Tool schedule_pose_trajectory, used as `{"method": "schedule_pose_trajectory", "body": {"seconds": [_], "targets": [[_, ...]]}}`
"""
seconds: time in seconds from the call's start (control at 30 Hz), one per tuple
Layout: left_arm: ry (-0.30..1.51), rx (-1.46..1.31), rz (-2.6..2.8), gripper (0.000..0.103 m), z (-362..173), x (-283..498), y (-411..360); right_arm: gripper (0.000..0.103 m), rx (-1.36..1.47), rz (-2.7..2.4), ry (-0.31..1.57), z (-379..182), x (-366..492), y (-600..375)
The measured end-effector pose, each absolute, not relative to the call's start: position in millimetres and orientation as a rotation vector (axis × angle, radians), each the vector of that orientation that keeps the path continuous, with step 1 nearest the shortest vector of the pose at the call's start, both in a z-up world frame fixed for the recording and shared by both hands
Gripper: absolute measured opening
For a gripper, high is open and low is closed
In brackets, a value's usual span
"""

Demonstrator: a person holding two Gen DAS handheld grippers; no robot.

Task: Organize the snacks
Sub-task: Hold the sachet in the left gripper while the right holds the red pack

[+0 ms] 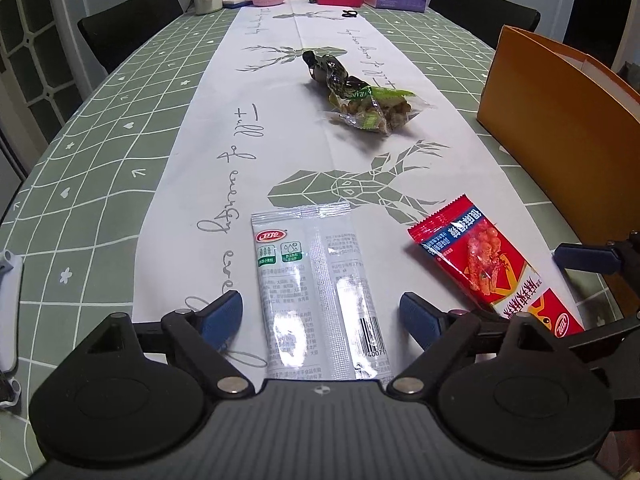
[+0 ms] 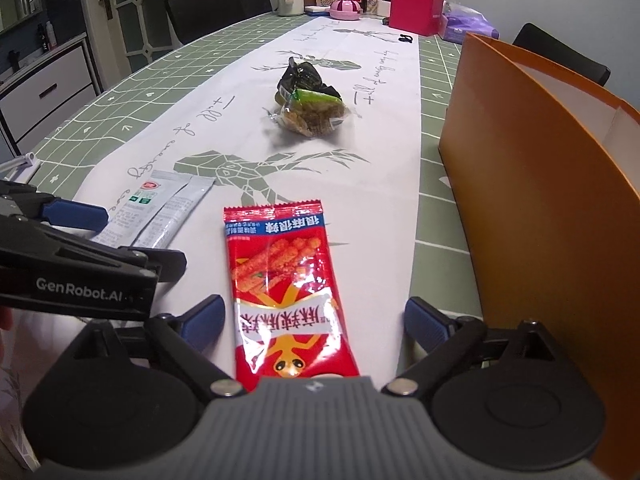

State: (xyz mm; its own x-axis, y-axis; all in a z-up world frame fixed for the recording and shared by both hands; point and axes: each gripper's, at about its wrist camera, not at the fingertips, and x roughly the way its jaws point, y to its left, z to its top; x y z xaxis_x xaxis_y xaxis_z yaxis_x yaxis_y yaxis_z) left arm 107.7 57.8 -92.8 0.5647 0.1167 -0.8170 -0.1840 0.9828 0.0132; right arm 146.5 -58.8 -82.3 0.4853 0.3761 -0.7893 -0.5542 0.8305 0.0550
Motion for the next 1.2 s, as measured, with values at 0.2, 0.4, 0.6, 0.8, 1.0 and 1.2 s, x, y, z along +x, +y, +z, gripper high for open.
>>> {"method": "schedule_pose_trajectory", "body": {"seconds": [0.2, 0.4, 0.6, 0.8, 1.0, 1.2], "targets": [[0.962, -0.070, 0.144, 0.088, -90, 107, 57, 0.081, -0.232, 0.600, 0.879, -79, 141, -57], [0.954, -0.059, 0.116, 0.065, -87, 106, 53, 0.053, -0.247, 0.624, 0.859, -74, 135, -52], [0.958, -0.054, 0.105, 0.061, -86, 104, 52, 0.046, -0.243, 0.613, 0.873, -72, 134, -52], [0.976, -0.041, 0.082, 0.059, -85, 103, 51, 0.044, -0.271, 0.613, 0.897, -68, 132, -47], [1.005, -0.047, 0.042, 0.058, -82, 101, 52, 0.041, -0.308, 0.622, 0.919, -63, 131, -44], [1.008, -0.035, 0.027, 0.057, -72, 98, 53, 0.037, -0.329, 0.648, 0.918, -52, 128, -47]]}}
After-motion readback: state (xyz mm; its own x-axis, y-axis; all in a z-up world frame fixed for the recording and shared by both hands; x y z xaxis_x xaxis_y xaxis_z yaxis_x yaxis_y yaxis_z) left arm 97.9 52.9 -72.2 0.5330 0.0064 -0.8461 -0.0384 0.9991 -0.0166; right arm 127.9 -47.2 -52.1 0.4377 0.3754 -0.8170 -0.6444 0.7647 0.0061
